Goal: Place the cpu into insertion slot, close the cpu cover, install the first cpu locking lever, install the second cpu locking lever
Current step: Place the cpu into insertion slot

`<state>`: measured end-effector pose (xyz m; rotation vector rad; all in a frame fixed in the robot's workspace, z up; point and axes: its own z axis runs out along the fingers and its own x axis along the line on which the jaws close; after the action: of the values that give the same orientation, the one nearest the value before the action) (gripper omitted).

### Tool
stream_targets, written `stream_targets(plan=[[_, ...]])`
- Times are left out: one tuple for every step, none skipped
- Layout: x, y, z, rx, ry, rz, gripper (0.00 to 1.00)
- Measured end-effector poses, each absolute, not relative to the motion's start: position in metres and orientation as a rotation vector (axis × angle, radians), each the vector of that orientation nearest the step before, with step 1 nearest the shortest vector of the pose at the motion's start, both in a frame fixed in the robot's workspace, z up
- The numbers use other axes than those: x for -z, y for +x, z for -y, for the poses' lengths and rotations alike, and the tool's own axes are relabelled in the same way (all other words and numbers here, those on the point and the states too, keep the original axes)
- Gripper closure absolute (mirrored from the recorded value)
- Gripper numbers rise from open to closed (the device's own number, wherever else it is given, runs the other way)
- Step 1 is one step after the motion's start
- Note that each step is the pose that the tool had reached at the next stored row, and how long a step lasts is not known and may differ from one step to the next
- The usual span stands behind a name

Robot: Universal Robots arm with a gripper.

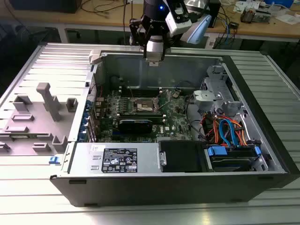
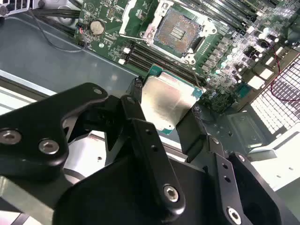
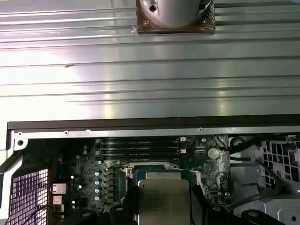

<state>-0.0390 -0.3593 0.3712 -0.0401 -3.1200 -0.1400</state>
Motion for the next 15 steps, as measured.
stream_targets(plan=[[-0.3712, -0.0389, 0.3593, 0.140, -0.040, 3.120, 0.46], [-0.3712, -0.0390, 0.3593, 0.140, -0.040, 3.120, 0.46], [-0.3712, -0.0390, 0.3593, 0.140, -0.040, 3.120, 0.46], [-0.3712, -0.0390, 0.3593, 0.140, -0.040, 3.120, 0.46], [-0.3712, -0.0389, 0.3593, 0.140, -0.040, 3.120, 0.46], [-0.3712, -0.0390, 0.3593, 0.140, -0.040, 3.120, 0.46], [-0.3712, -0.0390, 0.3593, 0.140, -0.040, 3.120, 0.46], [-0.3712, -0.0389, 0.3593, 0.140, -0.040, 3.120, 0.46], [-0.3712, -0.0389, 0.3593, 0.140, -0.040, 3.120, 0.46], [-0.3712, -0.0390, 0.3594, 0.140, -0.040, 3.120, 0.46], [-0.3713, -0.0390, 0.3597, 0.140, -0.040, 3.120, 0.46], [-0.3713, -0.0389, 0.3602, 0.140, -0.040, 3.120, 0.46], [-0.3712, -0.0389, 0.3607, 0.140, -0.041, 3.120, 0.46], [-0.3711, -0.0389, 0.3612, 0.139, -0.046, 3.120, 0.46], [-0.3710, -0.0389, 0.3613, 0.139, -0.061, 3.120, 0.46]])
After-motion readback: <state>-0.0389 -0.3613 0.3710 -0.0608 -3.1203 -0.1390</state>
